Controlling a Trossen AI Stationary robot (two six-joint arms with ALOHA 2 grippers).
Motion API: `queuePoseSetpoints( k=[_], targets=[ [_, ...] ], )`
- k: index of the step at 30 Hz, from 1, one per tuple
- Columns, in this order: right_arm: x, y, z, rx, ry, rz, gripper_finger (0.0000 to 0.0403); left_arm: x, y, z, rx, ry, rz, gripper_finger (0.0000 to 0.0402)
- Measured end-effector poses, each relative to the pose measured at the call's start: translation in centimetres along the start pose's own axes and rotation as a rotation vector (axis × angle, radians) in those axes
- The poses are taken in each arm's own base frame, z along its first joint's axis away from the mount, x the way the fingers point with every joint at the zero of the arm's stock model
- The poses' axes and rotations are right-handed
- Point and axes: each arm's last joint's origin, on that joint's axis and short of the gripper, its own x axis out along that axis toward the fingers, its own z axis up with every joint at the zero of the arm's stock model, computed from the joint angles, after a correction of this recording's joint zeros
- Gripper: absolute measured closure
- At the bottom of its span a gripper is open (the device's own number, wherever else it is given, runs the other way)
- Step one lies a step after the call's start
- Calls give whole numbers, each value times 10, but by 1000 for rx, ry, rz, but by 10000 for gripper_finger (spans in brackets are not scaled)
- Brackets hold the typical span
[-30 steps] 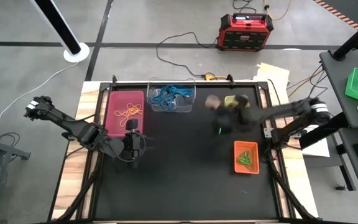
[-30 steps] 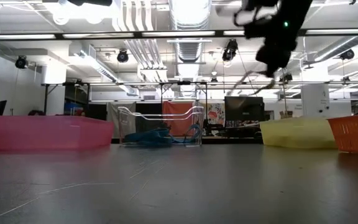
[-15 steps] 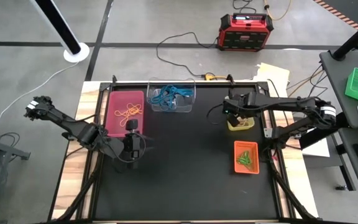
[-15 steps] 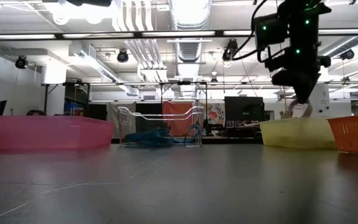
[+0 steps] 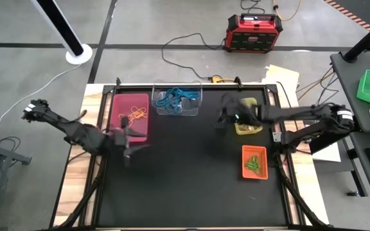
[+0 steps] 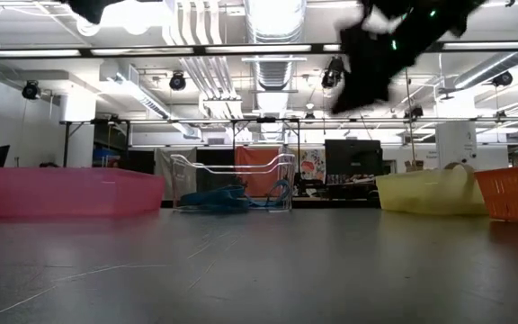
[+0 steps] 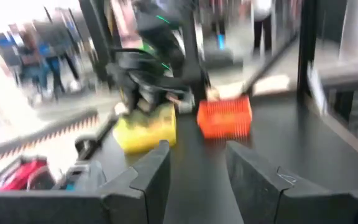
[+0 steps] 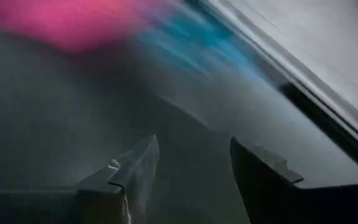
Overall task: Sort rubber bands into baskets
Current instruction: Return to Home Position
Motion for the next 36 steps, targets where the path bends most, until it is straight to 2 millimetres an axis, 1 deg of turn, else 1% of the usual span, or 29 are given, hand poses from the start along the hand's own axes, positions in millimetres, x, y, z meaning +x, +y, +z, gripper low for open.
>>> queuePoseSetpoints(
  k=[1, 2, 3, 4, 5, 8, 10, 11, 14, 16, 18, 21, 24, 27, 29, 32, 36],
  targets=[
    [0, 17, 1, -72, -153, 173, 206, -7, 4, -7, -18, -58, 3, 263],
    [-3, 31, -1, -118, -301, 293, 205, -14, 8, -14, -29, -111, 7, 263],
    [-7, 41, -4, -148, -420, 360, 205, -21, 12, -22, -33, -148, 13, 263],
    [-14, 45, -8, -168, -507, 392, 207, -29, 16, -28, -38, -175, 21, 263],
    [-21, 43, -13, -182, -563, 401, 211, -37, 21, -34, -45, -194, 32, 263],
    [-43, 24, -24, -171, -662, 392, 224, -62, 38, -44, -84, -276, 64, 263],
    [-54, 13, -36, -169, -694, 418, 232, -75, 46, -53, -91, -297, 73, 263],
    [-60, 8, -41, -171, -719, 443, 237, -76, 46, -57, -91, -285, 76, 263],
    [-75, -6, -58, -145, -780, 468, 249, -73, 45, -61, -84, -232, 109, 263],
    [-84, -14, -69, -126, -833, 476, 258, -69, 44, -60, -100, -234, 128, 263],
    [-86, -20, -85, -127, -851, 492, 266, -65, 40, -68, -88, -229, 110, 263],
    [-96, -32, -107, -129, -980, 528, 278, -64, 39, -73, -80, -280, 115, 263],
    [-92, -36, -131, -227, -1072, 597, 290, -57, 32, -89, -51, -254, 101, 263],
    [-100, -38, -137, -311, -1103, 667, 305, -52, 28, -98, -66, -263, 97, 263],
    [-105, -40, -138, -316, -1156, 682, 316, -48, 25, -107, -45, -236, 97, 263],
    [-108, -41, -135, -277, -1184, 703, 330, -45, 23, -115, -14, -175, 118, 263],
    [-109, -40, -132, -240, -1151, 725, 341, -42, 20, -124, 44, -94, 96, 263]
  ],
)
